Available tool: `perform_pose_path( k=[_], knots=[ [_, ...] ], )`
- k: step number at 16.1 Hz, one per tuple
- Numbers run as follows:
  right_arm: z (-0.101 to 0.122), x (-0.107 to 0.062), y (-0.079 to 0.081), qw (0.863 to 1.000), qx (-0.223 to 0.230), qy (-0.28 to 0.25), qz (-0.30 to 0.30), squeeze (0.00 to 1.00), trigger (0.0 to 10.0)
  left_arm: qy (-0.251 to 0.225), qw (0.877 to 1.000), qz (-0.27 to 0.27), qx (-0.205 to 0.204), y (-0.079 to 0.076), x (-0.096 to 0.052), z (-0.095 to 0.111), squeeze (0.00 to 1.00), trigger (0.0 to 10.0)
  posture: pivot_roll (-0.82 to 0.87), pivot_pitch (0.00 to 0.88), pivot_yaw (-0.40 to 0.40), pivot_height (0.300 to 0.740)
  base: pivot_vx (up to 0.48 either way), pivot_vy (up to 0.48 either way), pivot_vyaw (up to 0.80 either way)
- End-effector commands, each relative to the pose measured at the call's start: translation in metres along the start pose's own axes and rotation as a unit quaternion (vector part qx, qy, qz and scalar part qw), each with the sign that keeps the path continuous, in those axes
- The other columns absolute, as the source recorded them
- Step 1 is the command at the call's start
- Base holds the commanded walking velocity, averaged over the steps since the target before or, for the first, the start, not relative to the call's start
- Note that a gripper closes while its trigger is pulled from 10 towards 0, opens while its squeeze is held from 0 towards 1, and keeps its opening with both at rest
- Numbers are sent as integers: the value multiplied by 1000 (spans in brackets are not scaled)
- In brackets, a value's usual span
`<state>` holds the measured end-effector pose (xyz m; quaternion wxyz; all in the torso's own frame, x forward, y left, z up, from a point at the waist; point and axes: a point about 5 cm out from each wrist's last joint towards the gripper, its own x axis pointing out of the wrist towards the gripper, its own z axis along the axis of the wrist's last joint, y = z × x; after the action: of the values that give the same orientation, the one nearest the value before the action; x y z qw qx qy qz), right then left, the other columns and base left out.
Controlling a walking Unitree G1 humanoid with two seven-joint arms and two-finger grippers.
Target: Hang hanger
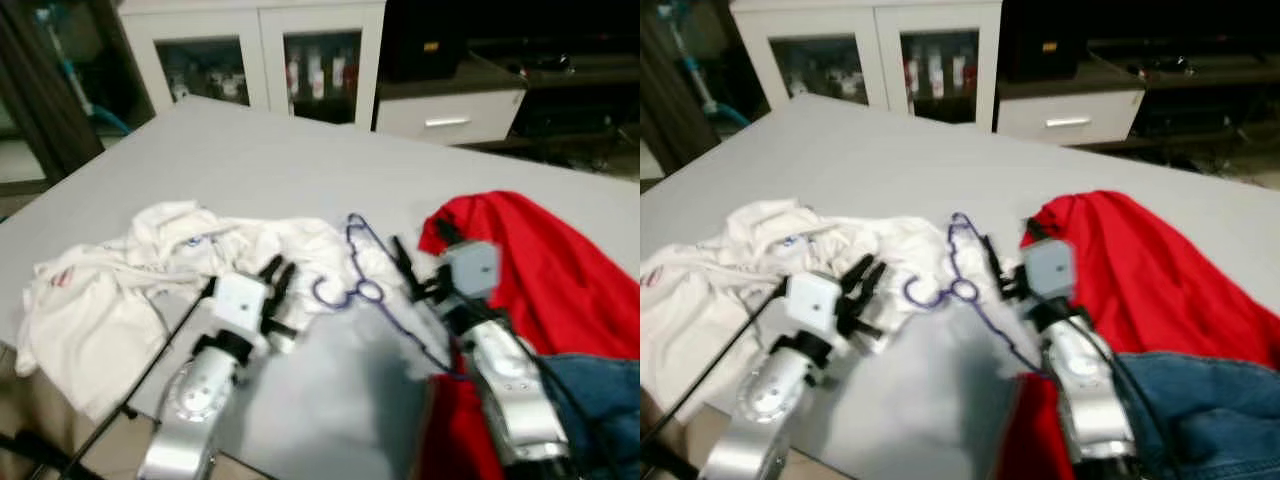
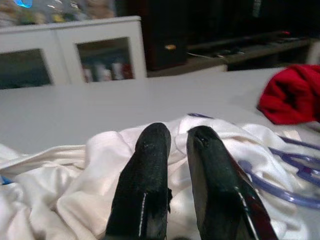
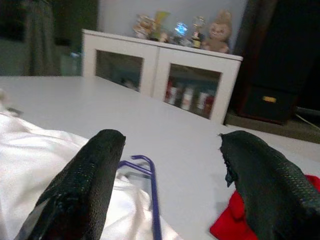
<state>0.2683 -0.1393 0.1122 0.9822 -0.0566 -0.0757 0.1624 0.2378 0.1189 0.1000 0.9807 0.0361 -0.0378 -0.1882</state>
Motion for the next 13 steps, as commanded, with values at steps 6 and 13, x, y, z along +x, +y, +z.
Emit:
perform_pose_path(
  k=[6,13],
  knots=[
    [3,3,-5,1000,-8,-5,-5,0,10000,-8,1000,-3,-2,-3,3,4,0,10000,-43,0,50,740,0,0,0],
    [4,8,-2,1000,1,-2,28,0,10000,-11,1000,-1,5,0,4,5,0,10000,-44,0,47,740,0,0,0]
  ],
)
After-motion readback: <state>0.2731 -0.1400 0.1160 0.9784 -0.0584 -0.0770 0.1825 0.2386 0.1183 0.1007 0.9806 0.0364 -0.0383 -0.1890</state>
